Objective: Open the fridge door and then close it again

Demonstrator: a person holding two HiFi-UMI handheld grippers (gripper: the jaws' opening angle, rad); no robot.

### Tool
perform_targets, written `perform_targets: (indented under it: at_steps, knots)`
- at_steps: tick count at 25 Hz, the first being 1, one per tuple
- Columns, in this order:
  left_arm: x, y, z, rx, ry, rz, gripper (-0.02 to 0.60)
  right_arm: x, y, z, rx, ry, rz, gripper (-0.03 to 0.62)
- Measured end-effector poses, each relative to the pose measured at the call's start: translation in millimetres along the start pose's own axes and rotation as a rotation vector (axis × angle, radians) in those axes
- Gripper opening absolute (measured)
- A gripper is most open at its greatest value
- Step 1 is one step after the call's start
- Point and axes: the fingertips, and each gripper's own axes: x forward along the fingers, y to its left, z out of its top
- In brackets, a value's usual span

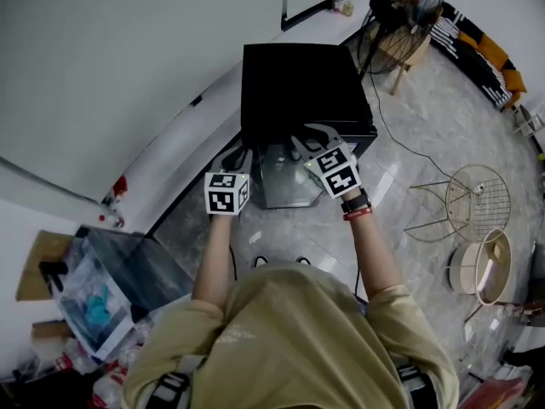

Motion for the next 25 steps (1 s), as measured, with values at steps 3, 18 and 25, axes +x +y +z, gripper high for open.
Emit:
perform_targets:
  at_steps: [3,18,25]
  knots:
    - [-5.8,-13.2,22.5,0.010,-0.050,-0.001,0.067,-16.6,-13.5,-3.5,0.081,-0.035,-0.060,0.106]
    - [-8.6,-70.8,77.9,0.045,-0.209,0.021,0.020,-86.5,-57.6,-18.7,0.351,-0.194,-0.270,0.030]
    - [-8.5,-85.3,85.5,0.041,-0.247,0.025,0.018,-97.5,-58.5,-22.7,0.370,-0.223,-0.291,0.021]
